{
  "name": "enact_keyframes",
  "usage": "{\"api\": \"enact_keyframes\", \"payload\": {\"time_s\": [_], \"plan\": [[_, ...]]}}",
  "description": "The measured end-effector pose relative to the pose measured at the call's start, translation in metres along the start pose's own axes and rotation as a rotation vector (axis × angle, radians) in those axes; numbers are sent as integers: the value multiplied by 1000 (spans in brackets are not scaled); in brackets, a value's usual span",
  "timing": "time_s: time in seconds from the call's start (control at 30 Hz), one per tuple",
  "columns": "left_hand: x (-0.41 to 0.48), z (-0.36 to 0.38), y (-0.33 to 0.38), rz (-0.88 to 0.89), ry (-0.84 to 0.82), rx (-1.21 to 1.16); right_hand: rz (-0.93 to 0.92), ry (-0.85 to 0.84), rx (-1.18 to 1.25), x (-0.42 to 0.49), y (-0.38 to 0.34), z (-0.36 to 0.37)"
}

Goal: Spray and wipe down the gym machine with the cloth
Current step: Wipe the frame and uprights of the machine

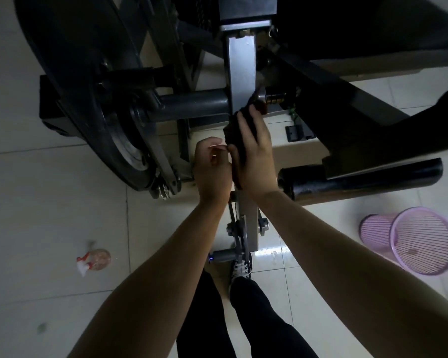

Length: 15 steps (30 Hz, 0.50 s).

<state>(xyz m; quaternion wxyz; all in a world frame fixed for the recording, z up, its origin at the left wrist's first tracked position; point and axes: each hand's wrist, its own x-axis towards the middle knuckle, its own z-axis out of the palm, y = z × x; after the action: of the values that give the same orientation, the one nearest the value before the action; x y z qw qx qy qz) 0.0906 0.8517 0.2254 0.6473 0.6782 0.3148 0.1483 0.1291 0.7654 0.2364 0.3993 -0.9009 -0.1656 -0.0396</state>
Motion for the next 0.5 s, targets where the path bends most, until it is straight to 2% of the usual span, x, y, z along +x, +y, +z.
{"api": "enact_keyframes", "payload": {"time_s": [0.07, 0.13, 0.23, 0.33, 0.5], "plan": [[4, 2, -12, -35, 57, 59, -22, -24, -62, -12, 10, 7], [4, 7, -18, -169, -56, 85, 14, -61, -76, -25, 15, 6], [0, 10, -22, -357, -263, 129, 242, -106, 80, -44, 22, -3], [-5, 13, -24, -345, -309, 123, 395, -81, 102, -55, 35, -10], [-12, 11, -29, -324, -302, 94, 263, 72, 121, -20, 16, -19]]}}
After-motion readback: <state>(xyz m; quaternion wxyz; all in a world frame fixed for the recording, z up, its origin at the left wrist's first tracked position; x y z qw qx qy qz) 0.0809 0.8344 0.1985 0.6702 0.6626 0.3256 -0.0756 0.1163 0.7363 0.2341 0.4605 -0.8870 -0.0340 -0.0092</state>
